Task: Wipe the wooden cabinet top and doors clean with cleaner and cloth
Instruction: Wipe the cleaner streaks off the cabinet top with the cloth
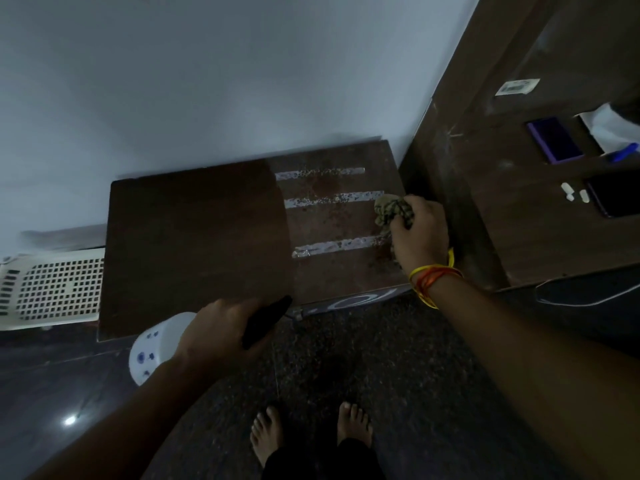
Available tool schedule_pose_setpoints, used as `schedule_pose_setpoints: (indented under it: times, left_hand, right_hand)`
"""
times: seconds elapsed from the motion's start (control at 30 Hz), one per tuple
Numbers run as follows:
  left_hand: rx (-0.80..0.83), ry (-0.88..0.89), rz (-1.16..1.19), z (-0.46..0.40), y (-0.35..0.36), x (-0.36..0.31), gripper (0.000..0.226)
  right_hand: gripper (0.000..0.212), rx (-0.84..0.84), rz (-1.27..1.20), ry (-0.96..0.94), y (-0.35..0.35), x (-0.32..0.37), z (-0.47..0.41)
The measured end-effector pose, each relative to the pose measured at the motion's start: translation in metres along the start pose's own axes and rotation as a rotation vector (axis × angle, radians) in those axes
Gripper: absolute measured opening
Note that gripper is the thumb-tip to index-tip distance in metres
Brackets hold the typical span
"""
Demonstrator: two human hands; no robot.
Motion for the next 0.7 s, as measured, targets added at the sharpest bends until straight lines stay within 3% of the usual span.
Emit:
schedule_pose_setpoints:
  times: [0.23, 0.47, 0.63, 0.7]
  left_hand:
    - [0.009, 0.028, 0.019, 0.008, -0.001, 0.007, 0.021]
    - [-0.121, 0.091, 0.19, -0.003, -0.007, -0.019, 0.026]
    - [-0.422, -0.155, 0.521, -0.01, -0.028, -0.001, 0.024]
    - [-0.473, -0.236, 0.615, -0.013, -0.03, 0.006, 0.024]
  right_hand:
    - [0.034, 0.037, 0.011, -0.045, 0.021, 0.013, 0.002]
    - [0.036, 0.043, -0.04, -0.026, 0.031, 0.012, 0.013]
    - [0.039, 0.2, -0.081, -0.118, 0.064, 0.026, 0.048]
    - [0.041, 0.252, -0.003, -0.18, 0.086, 0.031, 0.067]
Point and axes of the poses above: each hand's wrist, its own z-axis away from the middle knuckle, its own y-axis out of the palm, x = y × z, the point moved 9 cm from there along -z, towards the middle knuckle, and after that the axes turned 6 degrees about -y, right-handed, at the moved point
